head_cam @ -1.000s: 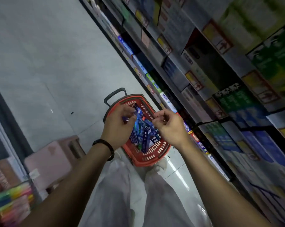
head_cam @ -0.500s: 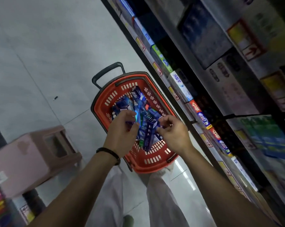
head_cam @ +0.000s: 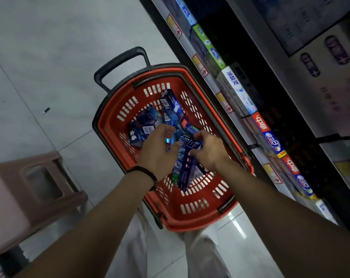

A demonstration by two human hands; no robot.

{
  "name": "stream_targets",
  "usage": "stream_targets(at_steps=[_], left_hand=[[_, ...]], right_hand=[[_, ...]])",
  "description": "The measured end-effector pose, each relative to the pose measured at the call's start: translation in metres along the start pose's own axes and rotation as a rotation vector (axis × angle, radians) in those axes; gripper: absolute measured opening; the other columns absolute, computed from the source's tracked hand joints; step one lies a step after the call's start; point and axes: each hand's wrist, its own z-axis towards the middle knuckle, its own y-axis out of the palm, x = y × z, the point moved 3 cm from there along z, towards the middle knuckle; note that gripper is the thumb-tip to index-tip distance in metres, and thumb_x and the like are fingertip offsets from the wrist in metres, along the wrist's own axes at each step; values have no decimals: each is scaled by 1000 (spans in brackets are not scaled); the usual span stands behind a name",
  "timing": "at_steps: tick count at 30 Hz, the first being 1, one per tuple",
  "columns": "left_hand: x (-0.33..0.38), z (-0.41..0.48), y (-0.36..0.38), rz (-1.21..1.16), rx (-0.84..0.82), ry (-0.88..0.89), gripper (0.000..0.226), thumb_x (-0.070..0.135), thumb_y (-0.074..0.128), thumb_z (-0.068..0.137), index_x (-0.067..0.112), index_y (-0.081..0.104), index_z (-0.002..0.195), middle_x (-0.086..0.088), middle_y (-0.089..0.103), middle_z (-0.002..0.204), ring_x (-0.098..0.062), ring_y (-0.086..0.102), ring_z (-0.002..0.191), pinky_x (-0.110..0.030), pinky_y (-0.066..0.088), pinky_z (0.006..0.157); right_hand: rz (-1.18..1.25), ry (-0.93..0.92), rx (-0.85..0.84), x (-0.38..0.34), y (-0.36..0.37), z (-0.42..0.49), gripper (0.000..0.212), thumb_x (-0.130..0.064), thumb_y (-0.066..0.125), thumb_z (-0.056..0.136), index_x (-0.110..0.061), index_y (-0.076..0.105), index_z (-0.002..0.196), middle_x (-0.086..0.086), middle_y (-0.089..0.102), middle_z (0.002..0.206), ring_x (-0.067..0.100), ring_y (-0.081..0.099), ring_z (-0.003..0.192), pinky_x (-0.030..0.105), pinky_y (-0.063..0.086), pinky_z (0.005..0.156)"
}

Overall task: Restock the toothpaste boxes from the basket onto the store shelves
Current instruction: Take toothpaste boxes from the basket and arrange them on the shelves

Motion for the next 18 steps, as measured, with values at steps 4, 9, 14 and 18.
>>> stream_targets(at_steps=[4,9,14,18], left_hand=[[-20,15,10,22,-9,-6,33,28,63,104,31,51,135,8,58,132,-8,64,106,-33,57,93],[-38,19,20,40,-39,-14,35,26,63,104,28,50,136,6,57,134,-10,64,107,-37,58,96],[-45,19,22,58,-52,-11,36,26,63,104,27,51,138,6,56,135,-8,63,106,-31,58,93],[-44,18,20,38,-47,-22,44,26,63,104,25,45,144,7,57,133,-8,64,106,-22,56,83]], right_hand=[[-86,21,24,13,16,22,47,-14,78,94,-21,59,136,7,69,128,23,71,104,38,65,87],[-153,8,34,23,33,33,54,-20,81,92,-16,56,140,9,69,129,26,70,112,41,62,95],[-172,-1,72,29,44,29,58,-21,84,89,-14,54,139,8,66,130,24,68,114,40,61,96],[-213,-11,106,28,42,25,59,-23,82,91,-12,54,142,8,64,133,23,66,117,36,59,98]])
